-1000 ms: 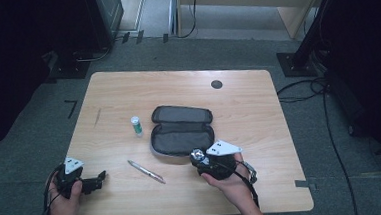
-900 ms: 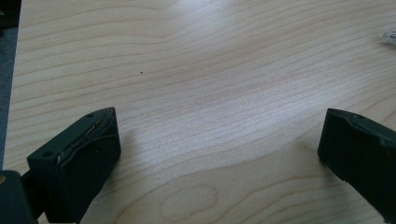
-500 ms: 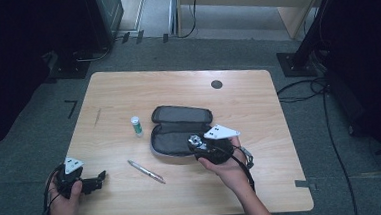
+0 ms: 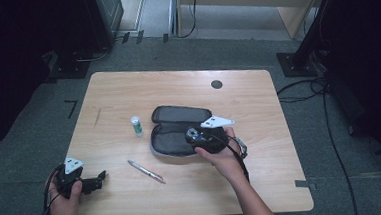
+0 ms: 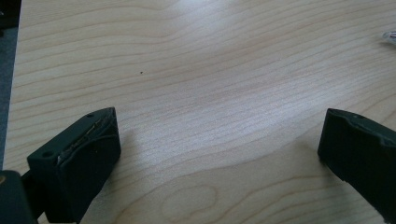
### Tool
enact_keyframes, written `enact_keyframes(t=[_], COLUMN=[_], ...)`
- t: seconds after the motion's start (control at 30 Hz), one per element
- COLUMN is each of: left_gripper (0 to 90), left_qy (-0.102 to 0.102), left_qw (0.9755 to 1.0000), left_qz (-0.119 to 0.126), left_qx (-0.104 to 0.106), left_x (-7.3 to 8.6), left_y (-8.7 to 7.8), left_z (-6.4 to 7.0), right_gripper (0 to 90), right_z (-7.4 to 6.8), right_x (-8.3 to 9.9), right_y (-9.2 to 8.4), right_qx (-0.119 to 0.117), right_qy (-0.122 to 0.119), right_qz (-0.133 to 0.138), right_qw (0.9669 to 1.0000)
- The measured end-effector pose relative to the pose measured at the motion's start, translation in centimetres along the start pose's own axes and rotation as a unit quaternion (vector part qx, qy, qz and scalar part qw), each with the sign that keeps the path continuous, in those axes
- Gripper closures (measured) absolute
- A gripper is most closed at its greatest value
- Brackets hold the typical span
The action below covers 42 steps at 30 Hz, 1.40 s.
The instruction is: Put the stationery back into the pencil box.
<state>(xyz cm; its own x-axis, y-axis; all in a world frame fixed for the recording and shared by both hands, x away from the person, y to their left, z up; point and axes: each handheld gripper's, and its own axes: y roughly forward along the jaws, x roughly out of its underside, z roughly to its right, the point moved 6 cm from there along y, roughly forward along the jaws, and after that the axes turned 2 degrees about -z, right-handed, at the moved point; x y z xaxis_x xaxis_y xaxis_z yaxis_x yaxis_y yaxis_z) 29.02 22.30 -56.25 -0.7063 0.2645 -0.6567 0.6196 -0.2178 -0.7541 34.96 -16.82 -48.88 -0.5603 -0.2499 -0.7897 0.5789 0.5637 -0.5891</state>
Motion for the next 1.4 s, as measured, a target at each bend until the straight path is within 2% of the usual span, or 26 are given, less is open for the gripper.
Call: enact_keyframes(t=[0.17, 0.43, 0.53, 0.63, 0.93, 1.13, 1.4], left_gripper=[0.0, 0.0, 0.0, 0.0, 0.0, 0.0, 0.0], left_qy=[0.000, 0.000, 0.000, 0.000, 0.001, 0.001, 0.001], left_qw=[1.0000, 1.0000, 1.0000, 1.0000, 1.0000, 1.0000, 1.0000], left_qz=[0.000, 0.000, 0.000, 0.000, 0.000, 0.000, 0.000], left_qx=[0.000, 0.000, 0.000, 0.000, 0.000, 0.001, 0.001], left_x=[0.0, 0.0, 0.0, 0.0, 0.0, 0.0, 0.0], left_y=[0.0, 0.0, 0.0, 0.0, 0.0, 0.0, 0.0], left_z=[0.0, 0.0, 0.0, 0.0, 0.0, 0.0, 0.0], right_gripper=[42.1, 42.1, 42.1, 42.0, 42.0, 42.0, 42.1], right_z=[0.6, 1.4, 1.6, 1.9, 2.5, 2.0, 2.1], right_x=[0.1, 0.4, 0.4, 0.6, 0.6, 0.2, 0.5], right_y=[0.7, 1.6, 2.0, 2.3, 2.7, 2.8, 3.5], right_qx=[-0.007, 0.003, -0.004, -0.003, -0.012, -0.021, -0.007], right_qy=[0.010, 0.011, 0.022, 0.018, 0.031, 0.023, 0.015], right_qz=[-0.006, -0.012, -0.015, -0.019, -0.019, -0.016, -0.031], right_qw=[0.9999, 0.9999, 0.9996, 0.9996, 0.9993, 0.9994, 0.9994])
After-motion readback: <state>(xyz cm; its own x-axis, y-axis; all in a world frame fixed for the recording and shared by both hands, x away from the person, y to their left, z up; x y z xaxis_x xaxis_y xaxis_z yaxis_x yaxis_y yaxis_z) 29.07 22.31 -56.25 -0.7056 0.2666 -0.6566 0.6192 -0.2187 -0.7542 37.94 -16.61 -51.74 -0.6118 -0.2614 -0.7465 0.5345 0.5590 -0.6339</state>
